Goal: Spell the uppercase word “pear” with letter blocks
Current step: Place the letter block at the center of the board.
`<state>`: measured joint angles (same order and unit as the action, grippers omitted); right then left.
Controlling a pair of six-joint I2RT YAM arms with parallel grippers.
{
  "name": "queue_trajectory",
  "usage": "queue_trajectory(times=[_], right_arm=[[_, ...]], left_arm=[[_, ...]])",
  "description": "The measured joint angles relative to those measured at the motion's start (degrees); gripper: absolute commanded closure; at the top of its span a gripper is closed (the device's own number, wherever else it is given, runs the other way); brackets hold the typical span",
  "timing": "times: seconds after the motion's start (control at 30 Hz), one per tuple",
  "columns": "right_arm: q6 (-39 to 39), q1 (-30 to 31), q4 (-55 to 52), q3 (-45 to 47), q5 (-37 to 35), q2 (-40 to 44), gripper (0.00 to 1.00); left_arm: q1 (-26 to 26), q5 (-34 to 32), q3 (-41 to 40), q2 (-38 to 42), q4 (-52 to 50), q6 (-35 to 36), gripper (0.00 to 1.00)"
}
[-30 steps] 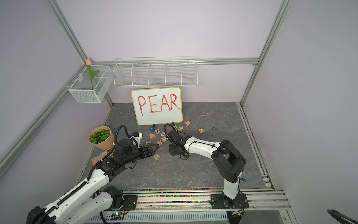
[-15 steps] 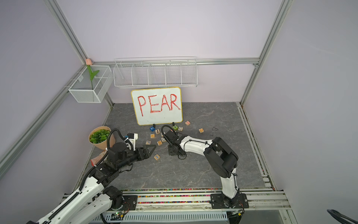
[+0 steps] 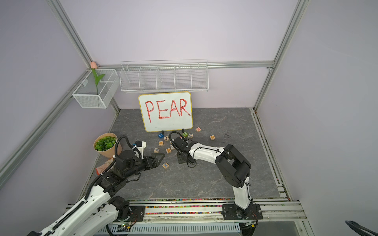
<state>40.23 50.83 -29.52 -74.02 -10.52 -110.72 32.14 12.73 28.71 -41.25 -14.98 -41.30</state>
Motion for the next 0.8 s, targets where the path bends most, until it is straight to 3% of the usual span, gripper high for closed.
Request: queue_trajectory(times=[0.17, 0.33, 0.5, 0.8], right_arm=[[-0.85, 0.02, 1.16, 0.96, -0.5, 1.36, 0.4], [-4.33, 0.0, 3.1, 2.58, -2.6, 8.26, 0.32], [-10.23, -0.28, 4.46, 1.14, -6.25, 12.2, 0.31], [-20.48, -6.08, 4.04, -6.64, -8.59, 9.01, 0.29]], left_arm=[[0.0, -0.92, 0.0, 0.09, -0.42, 0.0, 0.01], [0.0, -2.05, 0.0, 0.13, -0.85, -0.07, 0.01], [0.0, -3.15, 0.0, 0.22, -1.03, -0.22, 0.01], [0.0, -5.95, 2.84, -5.05, 2.19, 2.47, 0.01]])
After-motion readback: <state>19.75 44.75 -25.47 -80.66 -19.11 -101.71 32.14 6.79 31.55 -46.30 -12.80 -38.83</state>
